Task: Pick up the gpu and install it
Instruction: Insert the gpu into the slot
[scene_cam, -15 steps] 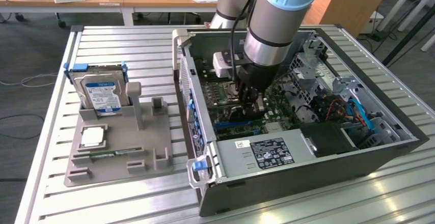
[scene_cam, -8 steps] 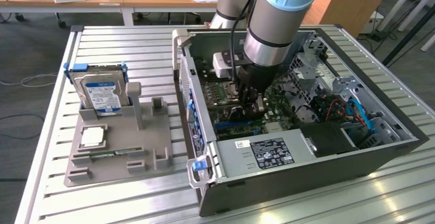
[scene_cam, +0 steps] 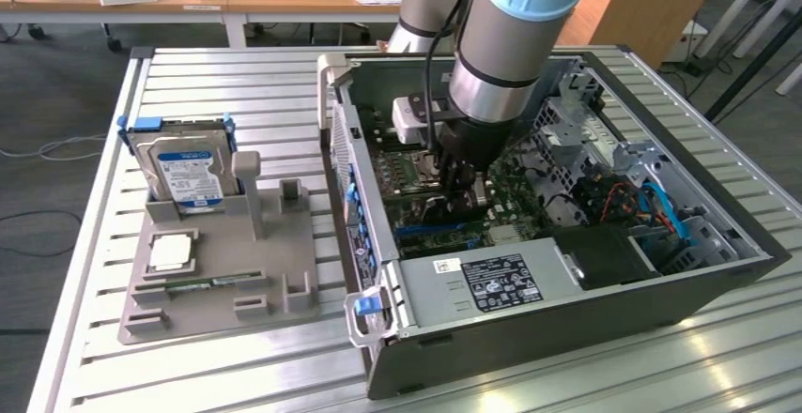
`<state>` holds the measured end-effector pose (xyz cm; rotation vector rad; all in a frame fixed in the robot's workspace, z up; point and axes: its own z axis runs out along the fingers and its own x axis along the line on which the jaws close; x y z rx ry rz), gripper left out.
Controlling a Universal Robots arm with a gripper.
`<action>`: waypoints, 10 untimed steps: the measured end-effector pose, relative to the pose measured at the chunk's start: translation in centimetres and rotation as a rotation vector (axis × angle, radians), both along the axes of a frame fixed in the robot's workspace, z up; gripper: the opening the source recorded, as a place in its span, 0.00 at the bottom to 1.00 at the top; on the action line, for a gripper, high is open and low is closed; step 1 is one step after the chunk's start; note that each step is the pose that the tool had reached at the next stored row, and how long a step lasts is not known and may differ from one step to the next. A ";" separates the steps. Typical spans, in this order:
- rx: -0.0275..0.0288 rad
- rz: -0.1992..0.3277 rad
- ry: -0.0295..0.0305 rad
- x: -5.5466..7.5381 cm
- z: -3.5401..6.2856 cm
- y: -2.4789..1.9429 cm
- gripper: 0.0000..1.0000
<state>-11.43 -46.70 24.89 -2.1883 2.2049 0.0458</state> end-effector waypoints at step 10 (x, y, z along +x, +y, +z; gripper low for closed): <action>0.0000 0.000 -0.0001 0.0 0.00 0.02 0.27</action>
